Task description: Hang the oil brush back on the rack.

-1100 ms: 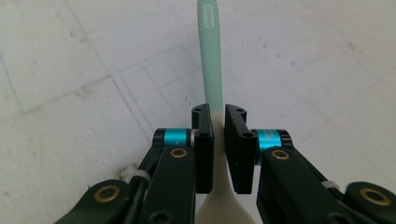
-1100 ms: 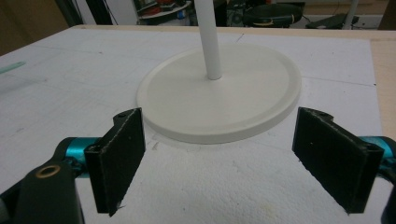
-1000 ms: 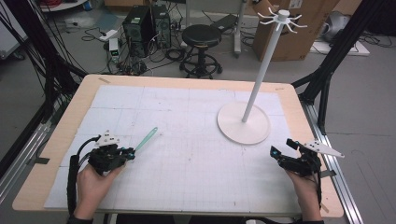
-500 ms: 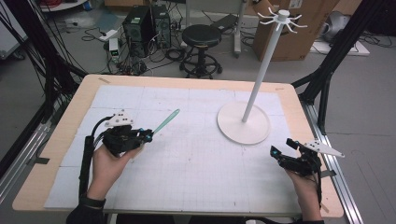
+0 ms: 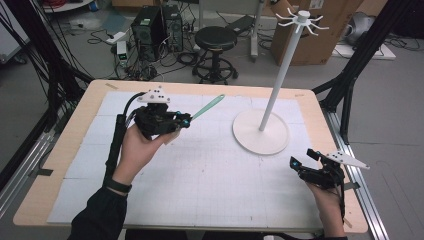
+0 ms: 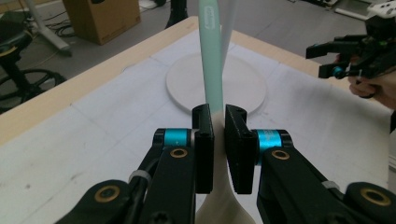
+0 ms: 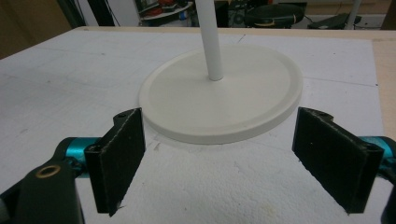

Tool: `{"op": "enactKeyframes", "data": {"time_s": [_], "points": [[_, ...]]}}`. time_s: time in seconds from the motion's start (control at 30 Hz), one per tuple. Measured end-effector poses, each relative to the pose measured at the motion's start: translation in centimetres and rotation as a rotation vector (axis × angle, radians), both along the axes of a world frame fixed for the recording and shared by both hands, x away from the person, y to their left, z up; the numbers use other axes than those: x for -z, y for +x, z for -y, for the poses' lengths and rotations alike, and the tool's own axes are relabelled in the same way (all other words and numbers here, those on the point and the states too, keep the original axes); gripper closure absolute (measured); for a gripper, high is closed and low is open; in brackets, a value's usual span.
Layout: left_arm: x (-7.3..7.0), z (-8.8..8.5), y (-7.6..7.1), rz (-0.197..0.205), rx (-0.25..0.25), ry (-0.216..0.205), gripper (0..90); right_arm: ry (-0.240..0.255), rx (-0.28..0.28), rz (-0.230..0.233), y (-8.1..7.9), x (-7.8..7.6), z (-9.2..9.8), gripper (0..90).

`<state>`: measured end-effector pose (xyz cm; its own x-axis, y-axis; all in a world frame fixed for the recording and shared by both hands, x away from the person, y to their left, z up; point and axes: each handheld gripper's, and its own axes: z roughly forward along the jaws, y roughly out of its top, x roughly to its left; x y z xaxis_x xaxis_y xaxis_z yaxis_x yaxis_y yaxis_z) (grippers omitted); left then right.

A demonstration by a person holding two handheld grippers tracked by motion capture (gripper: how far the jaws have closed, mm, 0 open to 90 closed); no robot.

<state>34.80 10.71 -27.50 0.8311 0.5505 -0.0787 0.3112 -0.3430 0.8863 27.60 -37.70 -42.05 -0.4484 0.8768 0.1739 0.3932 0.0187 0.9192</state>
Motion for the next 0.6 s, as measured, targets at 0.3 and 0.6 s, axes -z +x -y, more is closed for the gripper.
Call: {"op": "enactKeyframes", "data": {"time_s": [0.3, 0.6], "points": [[-3.9, 3.0, 1.4, 0.028, 0.065, -0.037, 82.4, -0.001, -0.001, 0.001, 0.0, 0.0, 0.1, 16.6], [-6.9, 4.9, 2.4, 0.054, 0.109, -0.088, 82.4, 0.008, 0.006, -0.002, -0.1, 0.0, 0.3, 16.5]]}}
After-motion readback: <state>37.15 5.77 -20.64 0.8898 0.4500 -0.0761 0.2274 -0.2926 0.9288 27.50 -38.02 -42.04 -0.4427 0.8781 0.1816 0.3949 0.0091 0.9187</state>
